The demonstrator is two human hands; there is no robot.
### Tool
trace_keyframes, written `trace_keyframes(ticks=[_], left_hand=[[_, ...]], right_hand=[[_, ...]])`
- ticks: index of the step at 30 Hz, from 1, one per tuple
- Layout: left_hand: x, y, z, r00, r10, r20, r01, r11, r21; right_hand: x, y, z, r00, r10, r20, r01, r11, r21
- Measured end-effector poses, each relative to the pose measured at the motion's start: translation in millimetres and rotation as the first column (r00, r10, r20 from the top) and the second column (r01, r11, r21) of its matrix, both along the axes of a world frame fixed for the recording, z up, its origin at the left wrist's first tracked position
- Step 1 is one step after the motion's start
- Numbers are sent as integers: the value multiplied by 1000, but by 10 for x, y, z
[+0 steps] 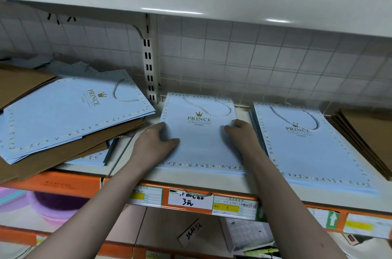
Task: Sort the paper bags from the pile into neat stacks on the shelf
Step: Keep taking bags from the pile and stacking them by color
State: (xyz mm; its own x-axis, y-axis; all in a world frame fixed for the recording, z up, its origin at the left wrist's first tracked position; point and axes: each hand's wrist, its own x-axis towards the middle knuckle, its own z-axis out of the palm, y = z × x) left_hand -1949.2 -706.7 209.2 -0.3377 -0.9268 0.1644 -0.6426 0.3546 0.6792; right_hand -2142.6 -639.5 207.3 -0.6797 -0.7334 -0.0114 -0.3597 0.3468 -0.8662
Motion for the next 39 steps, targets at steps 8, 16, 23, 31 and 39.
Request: trace_keyframes(ticks=[8, 16, 23, 31, 39], left_hand=[[111, 5, -148, 984, -163, -66, 159, 985, -67], [439, 77, -191, 873, -411, 263, 444, 893, -80], [437, -69, -188, 742, -483, 466, 573, 817, -67], [388, 5, -112, 767, -402, 500, 505, 859, -84], [281, 130, -19, 740, -344, 579, 473, 877, -83]], right_hand=[[64, 85, 2, 979, 63, -196, -57, 998, 38], [113, 549, 17, 712, 458, -533, -361, 889, 282], [103, 637, -48, 580, 638, -507, -385, 763, 519], [52, 675, -45, 447, 663, -601, -335, 747, 575], [-25, 639, -65, 426, 705, -567, -398, 709, 582]])
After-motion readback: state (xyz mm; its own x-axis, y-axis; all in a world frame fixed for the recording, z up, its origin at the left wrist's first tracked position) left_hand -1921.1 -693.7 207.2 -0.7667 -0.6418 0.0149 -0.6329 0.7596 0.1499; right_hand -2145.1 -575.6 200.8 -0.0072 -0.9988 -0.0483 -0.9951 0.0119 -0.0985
